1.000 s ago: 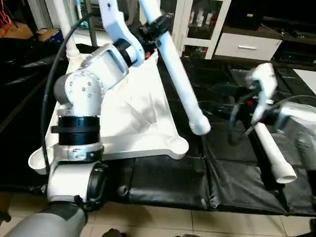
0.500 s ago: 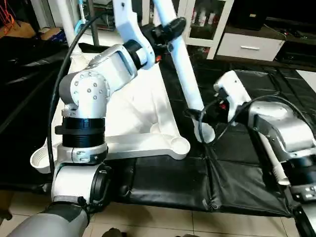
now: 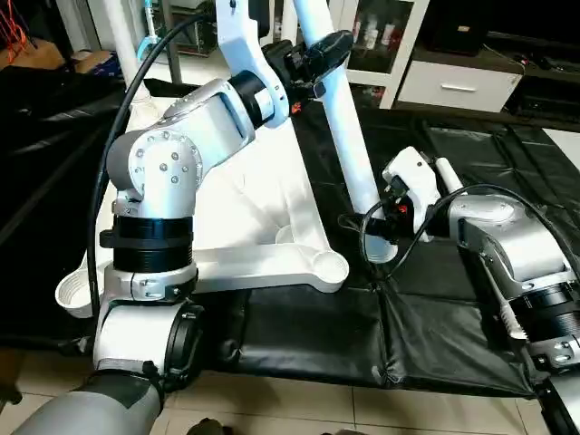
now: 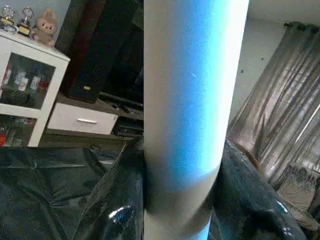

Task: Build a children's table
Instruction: Pick table leg

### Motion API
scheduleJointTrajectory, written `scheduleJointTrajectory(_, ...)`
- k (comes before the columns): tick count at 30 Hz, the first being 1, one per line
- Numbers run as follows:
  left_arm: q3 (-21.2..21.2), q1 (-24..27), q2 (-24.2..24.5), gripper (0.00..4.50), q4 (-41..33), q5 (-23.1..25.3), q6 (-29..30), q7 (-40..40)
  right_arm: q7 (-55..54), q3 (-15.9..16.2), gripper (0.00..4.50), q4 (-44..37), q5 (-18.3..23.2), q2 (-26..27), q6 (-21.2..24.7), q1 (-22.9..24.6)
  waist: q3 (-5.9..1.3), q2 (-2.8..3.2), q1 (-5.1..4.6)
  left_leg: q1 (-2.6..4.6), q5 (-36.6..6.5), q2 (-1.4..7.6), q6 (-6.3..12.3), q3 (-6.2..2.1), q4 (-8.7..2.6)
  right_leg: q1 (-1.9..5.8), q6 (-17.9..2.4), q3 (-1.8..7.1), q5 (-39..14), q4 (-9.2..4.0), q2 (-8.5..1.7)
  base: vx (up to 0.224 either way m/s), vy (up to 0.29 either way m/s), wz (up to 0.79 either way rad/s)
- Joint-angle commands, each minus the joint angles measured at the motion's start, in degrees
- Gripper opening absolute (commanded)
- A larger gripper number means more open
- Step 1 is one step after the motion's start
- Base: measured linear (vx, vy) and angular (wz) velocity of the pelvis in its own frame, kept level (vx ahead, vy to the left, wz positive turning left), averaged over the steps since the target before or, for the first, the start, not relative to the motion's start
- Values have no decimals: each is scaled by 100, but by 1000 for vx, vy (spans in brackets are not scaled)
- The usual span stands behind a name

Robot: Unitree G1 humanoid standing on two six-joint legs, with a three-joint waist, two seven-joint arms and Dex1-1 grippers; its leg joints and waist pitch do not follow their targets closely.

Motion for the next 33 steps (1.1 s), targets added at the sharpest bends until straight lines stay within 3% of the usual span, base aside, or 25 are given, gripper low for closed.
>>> scheduleJointTrajectory(1,-13,-122,-13,154,-164,-112,76,-36,42,16,357,64,-37,-36,20,51,-475,-57,1,131,-777,143,111,-60,-361,288,-1260,165,-1033,-348,-261,0,0,0)
scheduleJointTrajectory(8,-4,-127,-19,154,-183,-107,105,-45,100,65,411,107,-143,-24,-65,74,-473,-61,-2,138,-823,147,99,-61,-363,283,-1264,161,-1090,-353,-260,0,0,0)
scheduleJointTrajectory(22,18,-168,-55,154,-213,-136,124,-73,322,162,411,155,-198,-29,-83,130,-469,-71,-3,133,-822,149,123,-63,-360,283,-1253,163,-1148,-355,-264,0,0,0)
scheduleJointTrajectory(23,8,-168,-51,154,-219,-138,132,-90,330,157,383,182,-209,-24,-103,114,-468,-76,-3,136,-830,148,124,-62,-360,280,-1242,162,-1176,-358,-264,0,0,0)
scheduleJointTrajectory(25,-7,-157,-44,154,-234,-138,141,-110,328,152,383,194,-213,-20,-113,97,-472,-78,-3,136,-831,147,119,-60,-356,280,-1237,162,-1198,-361,-267,0,0,0)
scheduleJointTrajectory(33,-137,-82,44,154,-304,-86,143,-254,375,138,310,239,-264,-2,-154,44,-471,-80,-3,133,-793,150,137,-61,-358,281,-1248,162,-1154,-350,-267,0,0,0)
